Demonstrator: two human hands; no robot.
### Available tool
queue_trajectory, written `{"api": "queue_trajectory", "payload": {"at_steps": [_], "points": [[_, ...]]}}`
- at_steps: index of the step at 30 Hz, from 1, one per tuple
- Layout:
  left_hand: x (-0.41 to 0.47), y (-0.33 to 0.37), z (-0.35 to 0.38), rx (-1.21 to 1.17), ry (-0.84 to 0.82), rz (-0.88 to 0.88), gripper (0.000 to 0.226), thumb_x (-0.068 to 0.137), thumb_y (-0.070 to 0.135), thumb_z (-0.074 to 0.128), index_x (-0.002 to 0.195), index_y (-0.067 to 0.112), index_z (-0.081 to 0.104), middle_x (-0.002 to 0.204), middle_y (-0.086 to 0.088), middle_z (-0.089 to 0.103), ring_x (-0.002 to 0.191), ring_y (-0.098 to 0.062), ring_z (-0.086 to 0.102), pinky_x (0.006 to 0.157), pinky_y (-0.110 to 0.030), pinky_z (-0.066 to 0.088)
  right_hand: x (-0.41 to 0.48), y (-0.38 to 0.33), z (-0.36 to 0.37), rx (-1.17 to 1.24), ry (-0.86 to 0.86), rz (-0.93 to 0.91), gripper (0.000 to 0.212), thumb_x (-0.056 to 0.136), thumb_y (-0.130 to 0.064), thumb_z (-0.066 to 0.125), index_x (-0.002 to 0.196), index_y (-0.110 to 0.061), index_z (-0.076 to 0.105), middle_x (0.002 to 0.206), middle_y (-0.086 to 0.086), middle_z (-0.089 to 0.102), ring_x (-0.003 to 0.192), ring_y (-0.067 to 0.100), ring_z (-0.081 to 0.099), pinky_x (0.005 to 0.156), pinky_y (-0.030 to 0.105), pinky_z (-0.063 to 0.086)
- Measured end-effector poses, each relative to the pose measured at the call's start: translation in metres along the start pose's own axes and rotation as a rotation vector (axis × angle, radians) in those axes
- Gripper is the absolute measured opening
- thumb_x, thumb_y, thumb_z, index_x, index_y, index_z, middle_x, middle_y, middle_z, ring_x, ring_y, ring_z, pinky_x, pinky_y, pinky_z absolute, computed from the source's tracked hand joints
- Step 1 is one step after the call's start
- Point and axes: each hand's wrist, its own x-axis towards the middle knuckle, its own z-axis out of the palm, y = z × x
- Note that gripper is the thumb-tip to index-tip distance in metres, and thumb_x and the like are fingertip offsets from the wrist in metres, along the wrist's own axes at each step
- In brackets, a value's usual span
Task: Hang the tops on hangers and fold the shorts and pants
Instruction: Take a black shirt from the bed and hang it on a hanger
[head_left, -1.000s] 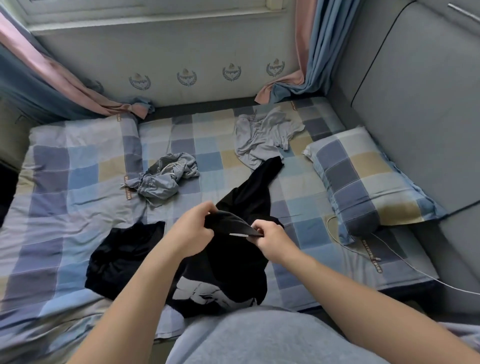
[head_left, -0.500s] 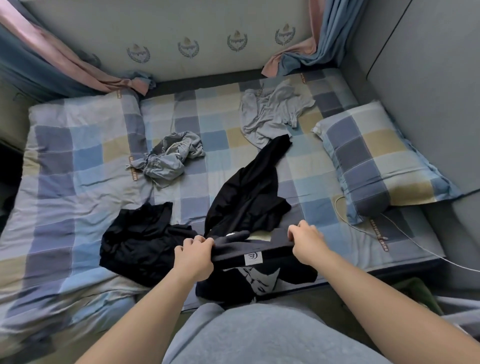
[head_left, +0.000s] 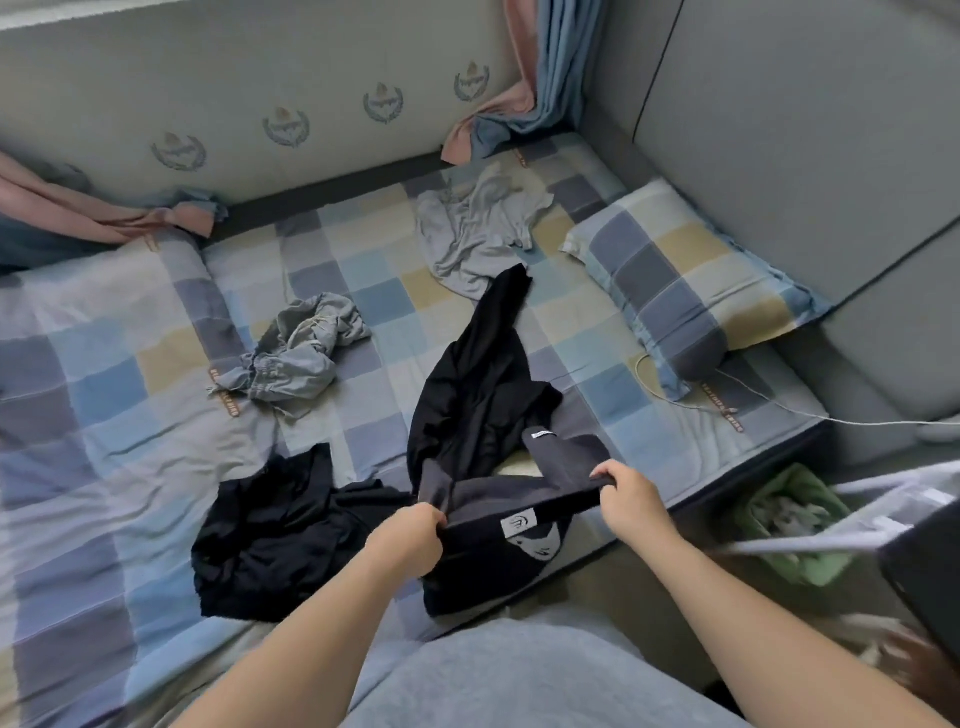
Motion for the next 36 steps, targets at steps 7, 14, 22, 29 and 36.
{"api": "queue_trajectory", "payload": {"at_steps": [7, 14, 22, 29, 36], "points": [[-0.022, -0.064, 0.016, -0.237, 0.031, 0.131, 0.024, 0.084, 0.008, 0.041, 0.086, 0.013, 0.065, 0.076, -0.004, 0.067, 0.07, -0.022, 0.064, 0.06, -0.034, 0.052, -0.091, -0.001, 0.071, 0.467, 0.249, 0.307, 0.027, 0.096, 0.0, 0.041, 0.097, -0.011, 0.066, 0.098, 0.01, 0.064, 0.088, 0.026, 0.055, 0.068, 0.031, 0.04], [-0.053, -0.045, 0.046, -0.215, -0.229, 0.381, 0.014, 0.091, 0.021, 0.043, 0.08, 0.019, 0.051, 0.065, -0.001, 0.044, 0.059, -0.017, 0.041, 0.06, -0.031, 0.029, -0.2, 0.037, 0.093, 0.656, 0.452, 0.48, 0.024, 0.095, 0.002, 0.039, 0.086, 0.006, 0.062, 0.078, 0.011, 0.055, 0.075, 0.023, 0.045, 0.064, 0.035, 0.03], [-0.099, 0.044, 0.107, 0.02, -0.4, 0.628, 0.022, 0.093, 0.02, 0.042, 0.072, 0.012, 0.044, 0.067, -0.002, 0.043, 0.06, -0.016, 0.039, 0.062, -0.033, 0.028, -0.34, 0.106, 0.119, 0.921, 0.724, 0.666, 0.021, 0.084, -0.012, 0.041, 0.08, 0.007, 0.049, 0.072, 0.008, 0.044, 0.07, 0.021, 0.039, 0.067, 0.036, 0.026], [-0.181, 0.145, 0.214, 0.159, -0.47, 0.806, 0.031, 0.091, 0.029, 0.04, 0.07, 0.009, 0.051, 0.048, 0.013, 0.045, 0.052, -0.007, 0.041, 0.055, -0.03, 0.033, -0.469, 0.196, 0.113, 1.101, 1.044, 0.79, 0.028, 0.09, 0.004, 0.046, 0.069, -0.008, 0.06, 0.062, -0.002, 0.059, 0.063, 0.015, 0.052, 0.05, 0.018, 0.041], [-0.304, 0.245, 0.343, 0.038, -0.495, 1.005, 0.027, 0.08, 0.03, 0.038, 0.077, 0.004, 0.043, 0.064, 0.007, 0.04, 0.059, -0.008, 0.035, 0.061, -0.031, 0.032, -0.623, 0.293, 0.083, 1.167, 1.269, 0.729, 0.027, 0.082, -0.011, 0.048, 0.084, 0.016, 0.05, 0.073, 0.013, 0.048, 0.07, 0.024, 0.045, 0.067, 0.035, 0.03]]}}
